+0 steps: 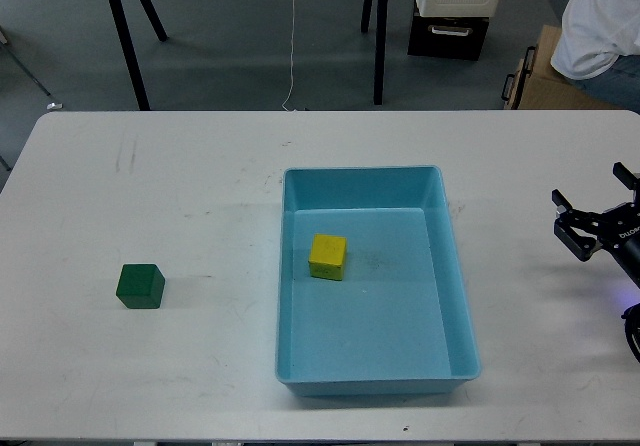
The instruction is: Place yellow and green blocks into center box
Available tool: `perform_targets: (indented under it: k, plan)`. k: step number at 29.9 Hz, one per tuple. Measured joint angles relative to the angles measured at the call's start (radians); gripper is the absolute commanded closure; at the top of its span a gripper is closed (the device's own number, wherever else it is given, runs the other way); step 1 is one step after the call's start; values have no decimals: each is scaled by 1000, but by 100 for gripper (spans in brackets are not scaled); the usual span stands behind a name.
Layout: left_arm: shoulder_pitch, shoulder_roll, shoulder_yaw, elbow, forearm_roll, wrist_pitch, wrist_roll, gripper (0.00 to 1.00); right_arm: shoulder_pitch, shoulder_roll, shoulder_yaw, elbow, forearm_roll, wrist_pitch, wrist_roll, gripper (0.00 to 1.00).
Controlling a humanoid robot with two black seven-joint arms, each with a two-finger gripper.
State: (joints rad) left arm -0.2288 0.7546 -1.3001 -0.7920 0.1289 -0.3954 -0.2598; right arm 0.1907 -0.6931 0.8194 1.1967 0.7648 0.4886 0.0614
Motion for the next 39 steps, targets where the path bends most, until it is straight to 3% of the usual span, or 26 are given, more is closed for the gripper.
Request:
perform_targets:
  k: [4,9,14,22,28,34,39]
  plan:
    - [0,88,21,-101,192,-47,-5,0,2,3,0,0,-10,0,0,3]
    - [-1,236,35,-344,404,-90,-11,0,5,4,0,0,-20,0,0,3]
    - [0,300,115,-538,757,-82,-8,0,5,-1,4,0,-21,0,0,3]
    - [3,327,295,-702,1222,-40,19,0,1,0,3,0,-29,0,0,3]
    - [1,330,371,-716,1384,-35,107,0,2,-2,7,0,-30,0,0,3]
    - [4,331,444,-770,1445,-30,152,0,3,-2,8,0,-30,0,-1,3]
    - [2,327,494,-778,1475,25,256,0,3,-1,8,5,-31,0,0,3]
